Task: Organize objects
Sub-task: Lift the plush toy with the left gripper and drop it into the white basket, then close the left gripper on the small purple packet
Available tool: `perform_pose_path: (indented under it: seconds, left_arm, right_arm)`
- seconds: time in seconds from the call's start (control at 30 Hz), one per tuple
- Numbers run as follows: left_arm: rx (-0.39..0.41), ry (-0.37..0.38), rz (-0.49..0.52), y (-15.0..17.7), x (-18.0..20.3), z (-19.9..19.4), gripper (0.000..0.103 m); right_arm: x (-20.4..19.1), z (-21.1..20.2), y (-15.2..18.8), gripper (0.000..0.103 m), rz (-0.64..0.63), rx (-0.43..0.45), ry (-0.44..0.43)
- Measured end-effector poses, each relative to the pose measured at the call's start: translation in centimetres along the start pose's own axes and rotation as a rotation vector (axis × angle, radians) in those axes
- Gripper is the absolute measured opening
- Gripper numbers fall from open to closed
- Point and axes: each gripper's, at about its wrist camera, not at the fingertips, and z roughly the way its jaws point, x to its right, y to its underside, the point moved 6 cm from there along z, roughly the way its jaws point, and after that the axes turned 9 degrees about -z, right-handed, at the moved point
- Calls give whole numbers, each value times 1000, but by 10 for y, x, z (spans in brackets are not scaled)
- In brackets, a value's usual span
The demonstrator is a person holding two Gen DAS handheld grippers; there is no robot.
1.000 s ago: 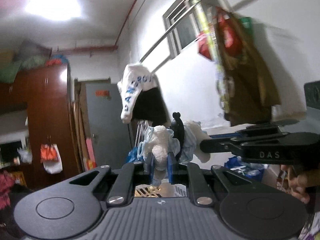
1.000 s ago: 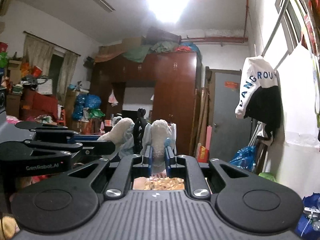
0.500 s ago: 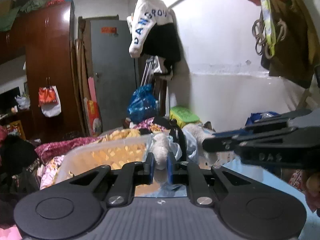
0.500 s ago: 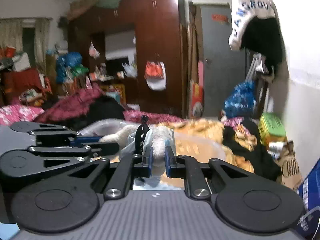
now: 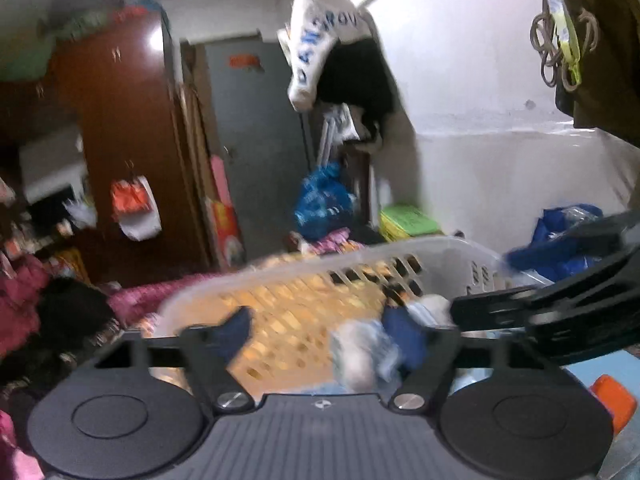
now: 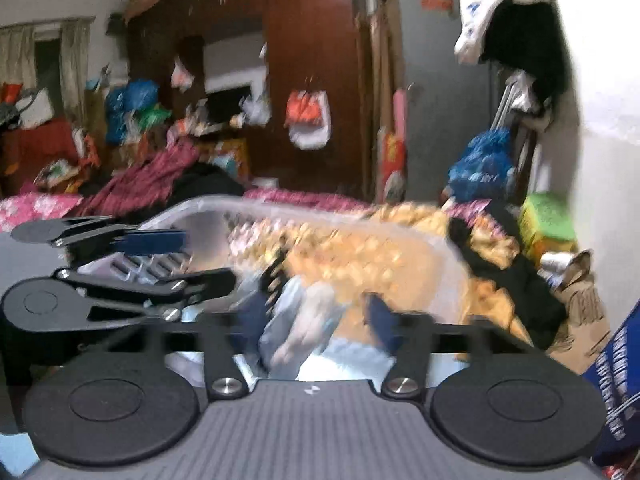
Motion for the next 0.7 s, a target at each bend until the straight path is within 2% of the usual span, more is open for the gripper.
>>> perform_pose_path:
  seconds: [0.07,0.1,0.13,0.23,0.3,0.4,0.47,0.53,0.6,0.7]
  left_arm:
    - [34,19,-27,-3,-6,-19,93]
    - [49,30,-44,-4,-9,-28,95]
    - [69,45,-59,-4,-12,-40,102]
    - [121,95,-97,5,-14,-77,103]
    - [117,110,-107,20,-11,-99,103]
    - [100,109,-106,52,-3,-125,103]
    - [94,76,-131,77,0,-143,103]
    - [104,76,-154,99,6,-157,103]
    - [98,107,-164,114,13,-163,103]
    - [37,110,-133,121,24,-154,103]
  right_arm:
    - [6,-19,-3,103,6,60,28]
    - [8,-30,-3,103,10,87,34]
    - [9,-41,-2,103,13,110,33]
    - [15,-77,8,103,49,185,35]
    - [13,-98,25,103,63,203,11]
    - [6,-123,57,103,70,213,-9]
    - [-4,-138,84,103,71,223,1]
    - [-14,-145,102,103,104,227,37]
    - [-23,-147,122,103,142,223,75]
    - [-35,-130,131,103,107,157,39]
